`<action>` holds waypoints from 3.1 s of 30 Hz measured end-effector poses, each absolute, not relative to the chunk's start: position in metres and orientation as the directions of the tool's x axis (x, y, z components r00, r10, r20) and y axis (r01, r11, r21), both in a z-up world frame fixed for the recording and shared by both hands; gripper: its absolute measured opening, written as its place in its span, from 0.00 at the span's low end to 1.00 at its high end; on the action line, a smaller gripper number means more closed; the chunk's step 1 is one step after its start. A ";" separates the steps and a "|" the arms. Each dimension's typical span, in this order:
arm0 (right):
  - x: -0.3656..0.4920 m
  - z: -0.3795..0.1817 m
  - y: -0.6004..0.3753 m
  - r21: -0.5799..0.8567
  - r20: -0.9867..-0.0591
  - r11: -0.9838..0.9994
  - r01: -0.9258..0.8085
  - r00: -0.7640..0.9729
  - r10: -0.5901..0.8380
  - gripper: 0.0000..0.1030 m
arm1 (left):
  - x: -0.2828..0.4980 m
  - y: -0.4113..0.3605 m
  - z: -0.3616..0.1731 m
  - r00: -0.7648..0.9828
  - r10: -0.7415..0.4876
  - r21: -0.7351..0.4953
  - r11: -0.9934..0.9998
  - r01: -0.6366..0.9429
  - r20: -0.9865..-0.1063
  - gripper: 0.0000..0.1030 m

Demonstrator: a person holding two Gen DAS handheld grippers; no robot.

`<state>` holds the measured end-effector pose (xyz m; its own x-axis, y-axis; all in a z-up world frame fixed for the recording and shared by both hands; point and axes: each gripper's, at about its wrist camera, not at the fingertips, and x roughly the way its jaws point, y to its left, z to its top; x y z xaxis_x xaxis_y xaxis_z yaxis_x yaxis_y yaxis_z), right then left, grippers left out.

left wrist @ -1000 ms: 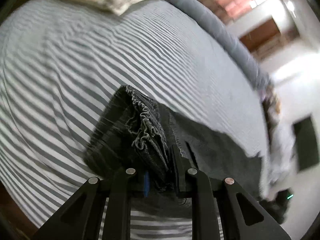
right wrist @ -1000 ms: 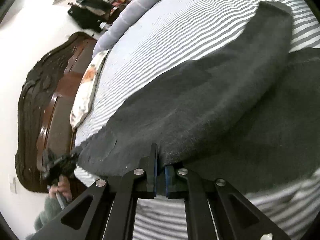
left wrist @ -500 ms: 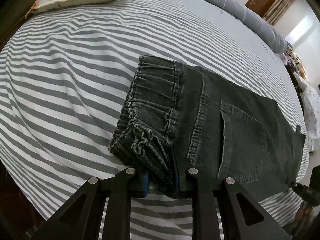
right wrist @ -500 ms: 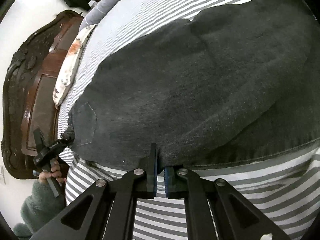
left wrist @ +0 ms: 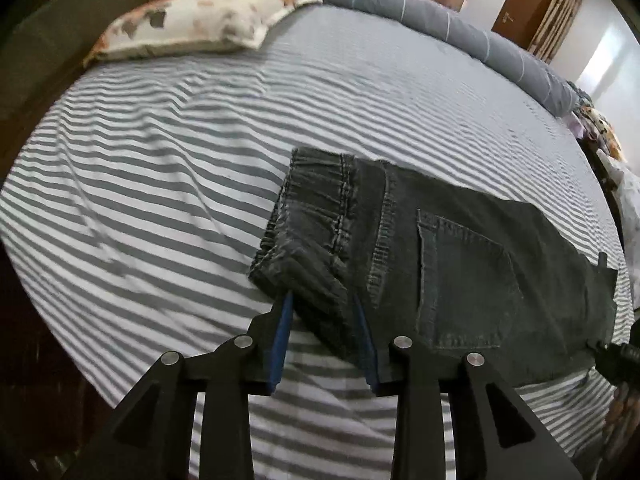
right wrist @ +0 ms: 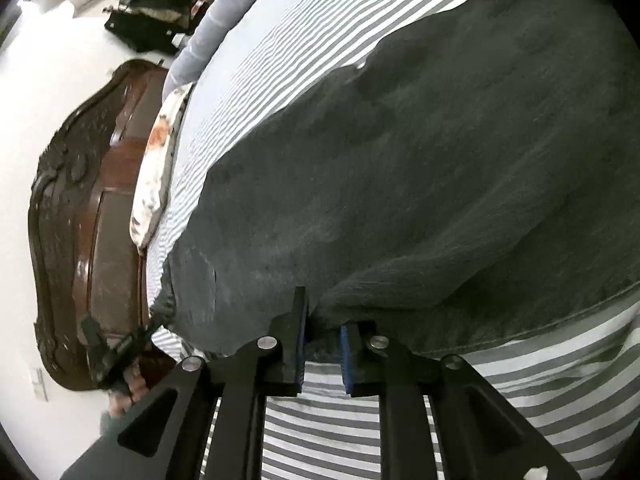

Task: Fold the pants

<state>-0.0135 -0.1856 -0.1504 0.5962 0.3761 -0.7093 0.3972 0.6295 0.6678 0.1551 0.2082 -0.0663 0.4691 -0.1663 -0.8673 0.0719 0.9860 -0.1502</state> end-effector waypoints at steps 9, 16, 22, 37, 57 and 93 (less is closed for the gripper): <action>-0.021 -0.160 -0.210 0.717 -0.676 0.536 0.446 0.633 0.378 0.16 | 0.105 0.113 -0.023 0.529 -0.292 -0.092 0.924 0.371 -0.797 0.39; -0.015 -0.151 -0.214 0.734 -0.657 0.528 0.426 0.643 0.394 0.16 | 0.083 -0.002 -0.032 0.420 -0.442 -0.107 0.778 0.619 -0.792 0.42; -0.010 -0.149 -0.220 0.746 -0.648 0.519 0.417 0.636 0.420 0.16 | 0.068 -0.080 -0.061 0.381 -0.433 -0.020 0.681 0.732 -0.817 0.42; -0.015 -0.147 -0.242 0.766 -0.625 0.501 0.402 0.645 0.439 0.38 | 0.081 -0.174 -0.119 0.321 -0.377 0.007 0.639 0.769 -0.869 0.06; -0.046 -0.145 -0.426 0.710 -0.672 0.382 0.592 0.731 0.118 0.25 | 0.084 -0.160 -0.101 0.323 -0.436 -0.060 0.666 0.743 -0.840 0.05; 0.062 -0.108 -0.487 0.587 -0.746 0.539 0.604 0.663 0.069 0.28 | 0.116 -0.138 -0.124 0.265 -0.464 -0.215 0.749 0.626 -0.845 0.05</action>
<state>0.0616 -0.4867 -0.1080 0.6625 0.0693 -0.7458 0.6040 0.5394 0.5867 0.1162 -0.1380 -0.1236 0.2653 -0.4642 -0.8451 0.6264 0.7492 -0.2150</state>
